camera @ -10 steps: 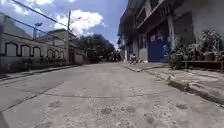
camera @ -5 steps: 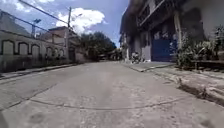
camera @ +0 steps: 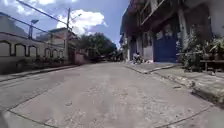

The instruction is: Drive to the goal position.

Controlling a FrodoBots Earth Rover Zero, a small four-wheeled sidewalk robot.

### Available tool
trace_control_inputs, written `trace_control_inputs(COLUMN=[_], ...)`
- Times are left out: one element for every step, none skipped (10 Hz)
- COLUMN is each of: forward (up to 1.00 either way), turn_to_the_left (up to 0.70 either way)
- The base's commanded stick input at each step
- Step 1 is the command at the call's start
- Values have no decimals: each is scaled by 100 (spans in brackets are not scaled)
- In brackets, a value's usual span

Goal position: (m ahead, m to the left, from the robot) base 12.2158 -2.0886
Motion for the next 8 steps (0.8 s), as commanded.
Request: trace_control_inputs(forward=[85, 85, 85, 85, 85, 85, 85, 85], turn_to_the_left=[-34, -34, -1, 0, 0, 0, 0, 0])
